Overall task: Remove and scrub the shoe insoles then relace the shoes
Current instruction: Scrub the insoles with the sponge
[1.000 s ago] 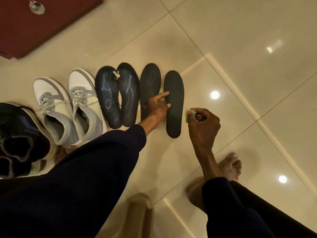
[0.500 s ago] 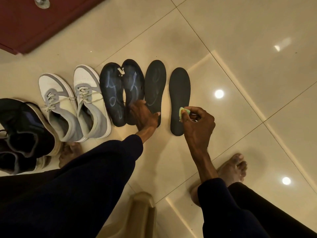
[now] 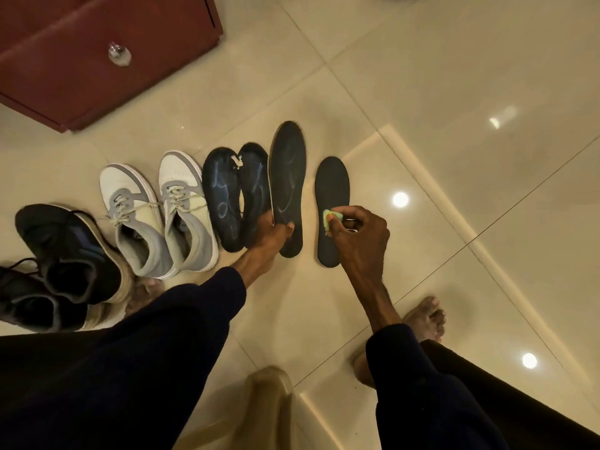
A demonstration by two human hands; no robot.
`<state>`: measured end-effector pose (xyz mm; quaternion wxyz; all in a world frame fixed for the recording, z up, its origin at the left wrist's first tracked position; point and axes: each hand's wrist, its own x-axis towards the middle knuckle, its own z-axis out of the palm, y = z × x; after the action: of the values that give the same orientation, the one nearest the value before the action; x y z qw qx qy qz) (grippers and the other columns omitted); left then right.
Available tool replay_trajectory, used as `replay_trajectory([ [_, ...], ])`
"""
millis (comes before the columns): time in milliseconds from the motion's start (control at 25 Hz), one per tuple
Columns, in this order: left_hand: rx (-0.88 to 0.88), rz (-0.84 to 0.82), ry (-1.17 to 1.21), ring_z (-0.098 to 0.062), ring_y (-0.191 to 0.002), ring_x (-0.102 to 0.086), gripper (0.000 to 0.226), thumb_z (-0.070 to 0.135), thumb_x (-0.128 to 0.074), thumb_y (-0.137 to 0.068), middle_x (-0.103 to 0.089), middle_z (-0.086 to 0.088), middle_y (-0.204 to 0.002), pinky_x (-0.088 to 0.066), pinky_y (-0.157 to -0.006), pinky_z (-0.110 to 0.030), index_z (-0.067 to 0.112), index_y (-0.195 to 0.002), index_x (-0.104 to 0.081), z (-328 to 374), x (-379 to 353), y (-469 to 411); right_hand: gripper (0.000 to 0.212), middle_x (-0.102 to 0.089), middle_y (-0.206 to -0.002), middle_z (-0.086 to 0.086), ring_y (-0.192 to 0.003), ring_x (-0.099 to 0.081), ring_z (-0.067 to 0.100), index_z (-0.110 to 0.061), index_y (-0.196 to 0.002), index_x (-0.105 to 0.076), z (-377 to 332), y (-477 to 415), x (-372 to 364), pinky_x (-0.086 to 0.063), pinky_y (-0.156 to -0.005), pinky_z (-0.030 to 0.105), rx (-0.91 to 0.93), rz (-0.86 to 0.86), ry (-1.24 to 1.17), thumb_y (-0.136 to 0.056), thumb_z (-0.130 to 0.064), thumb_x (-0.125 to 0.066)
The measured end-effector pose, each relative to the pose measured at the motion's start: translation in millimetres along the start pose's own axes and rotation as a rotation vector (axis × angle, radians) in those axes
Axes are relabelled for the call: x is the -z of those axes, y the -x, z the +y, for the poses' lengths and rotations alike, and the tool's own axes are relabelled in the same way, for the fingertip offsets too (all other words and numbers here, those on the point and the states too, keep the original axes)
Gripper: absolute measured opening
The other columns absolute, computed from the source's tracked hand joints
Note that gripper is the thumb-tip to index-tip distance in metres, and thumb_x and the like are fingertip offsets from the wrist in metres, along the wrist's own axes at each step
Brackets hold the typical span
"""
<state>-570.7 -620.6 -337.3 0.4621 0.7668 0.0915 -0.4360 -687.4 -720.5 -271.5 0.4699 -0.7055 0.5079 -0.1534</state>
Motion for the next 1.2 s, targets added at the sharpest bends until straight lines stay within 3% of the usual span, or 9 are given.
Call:
replay_trajectory([
  [80, 0.027, -0.125, 0.242, -0.026, -0.117, -0.065, 0.044, -0.006, -0.061, -0.096, -0.069, -0.004, -0.117, -0.052, -0.104, -0.038, 0.003, -0.138, -0.056, 28, 34, 30, 0.025, -0.076, -0.100, 0.002, -0.087, -0.071, 0.011, -0.009, -0.105, -0.077, -42, 8, 9, -0.061, -0.086, 0.033, 0.086, -0.049, -0.021, -0.086, -0.024, -0.081],
  [200, 0.004, -0.309, 0.448, -0.025, -0.099, -0.074, 0.033, -0.009, -0.056, -0.096, -0.077, -0.005, -0.099, -0.062, -0.076, -0.033, 0.005, -0.125, -0.064, 90, 91, 105, 0.023, -0.076, -0.101, -0.001, -0.087, -0.072, 0.009, -0.012, -0.104, -0.077, -122, 33, 26, -0.062, -0.083, 0.028, 0.274, -0.129, -0.064, -0.085, -0.024, -0.082],
  [320, -0.074, -0.496, 0.477, -0.028, -0.091, -0.075, 0.029, -0.010, -0.046, -0.098, -0.077, -0.013, -0.100, -0.063, -0.078, -0.035, 0.005, -0.111, -0.068, 142, 137, 187, 0.019, -0.073, -0.098, -0.010, -0.087, -0.070, 0.006, -0.018, -0.100, -0.076, -197, 70, 42, -0.061, -0.076, 0.024, 0.480, -0.213, -0.011, -0.085, -0.030, -0.081],
  [360, -0.088, -0.510, 0.463, -0.029, -0.088, -0.074, 0.027, -0.009, -0.045, -0.098, -0.075, -0.015, -0.098, -0.063, -0.079, -0.037, 0.003, -0.107, -0.067, 155, 151, 215, 0.017, -0.072, -0.097, -0.009, -0.087, -0.069, 0.007, -0.018, -0.099, -0.076, -219, 86, 48, -0.060, -0.076, 0.024, 0.563, -0.225, 0.002, -0.086, -0.027, -0.081],
  [520, -0.118, -0.472, 0.482, -0.025, -0.064, -0.071, 0.028, 0.014, -0.040, -0.101, -0.073, -0.014, -0.079, -0.060, -0.056, -0.034, 0.001, -0.097, -0.064, 167, 194, 318, 0.016, -0.069, -0.099, -0.001, -0.088, -0.066, 0.011, -0.012, -0.102, -0.073, -274, 158, 65, -0.059, -0.081, 0.028, 0.809, -0.198, 0.071, -0.088, -0.013, -0.079],
  [680, -0.206, -0.372, 0.472, -0.035, -0.096, -0.074, 0.065, 0.066, -0.032, -0.103, -0.076, -0.015, -0.107, -0.063, -0.074, -0.046, 0.015, -0.115, -0.072, 136, 216, 366, 0.019, -0.070, -0.101, 0.003, -0.088, -0.065, 0.010, -0.008, -0.105, -0.073, -283, 223, 75, -0.057, -0.082, 0.023, 0.900, -0.226, 0.076, -0.087, -0.012, -0.078],
  [840, -0.150, -0.395, 0.535, -0.028, -0.073, -0.070, 0.054, 0.057, -0.043, -0.103, -0.075, -0.015, -0.095, -0.060, -0.066, -0.040, 0.013, -0.107, -0.074, 97, 236, 398, 0.017, -0.070, -0.098, 0.004, -0.085, -0.062, 0.009, -0.008, -0.101, -0.076, -272, 278, 89, -0.045, -0.080, 0.006, 1.059, -0.403, 0.192, -0.085, -0.007, -0.080],
  [1040, -0.163, -0.479, 0.531, -0.035, -0.076, -0.066, 0.052, 0.054, -0.048, -0.103, -0.068, -0.022, -0.099, -0.057, -0.068, -0.041, 0.008, -0.114, -0.069, 82, 236, 410, 0.016, -0.066, -0.100, 0.006, -0.085, -0.062, 0.014, -0.005, -0.102, -0.074, -279, 278, 96, -0.053, -0.077, 0.017, 0.972, -0.107, 0.183, -0.087, -0.008, -0.078],
  [1200, -0.113, -0.468, 0.627, -0.026, -0.084, -0.070, 0.037, 0.047, -0.064, -0.096, -0.072, -0.012, -0.098, -0.056, -0.082, -0.039, 0.013, -0.101, -0.076, 72, 226, 403, 0.016, -0.068, -0.098, 0.003, -0.085, -0.061, 0.009, -0.008, -0.101, -0.076, -265, 321, 100, -0.044, -0.077, 0.008, 1.040, -0.454, 0.227, -0.085, -0.006, -0.077],
])
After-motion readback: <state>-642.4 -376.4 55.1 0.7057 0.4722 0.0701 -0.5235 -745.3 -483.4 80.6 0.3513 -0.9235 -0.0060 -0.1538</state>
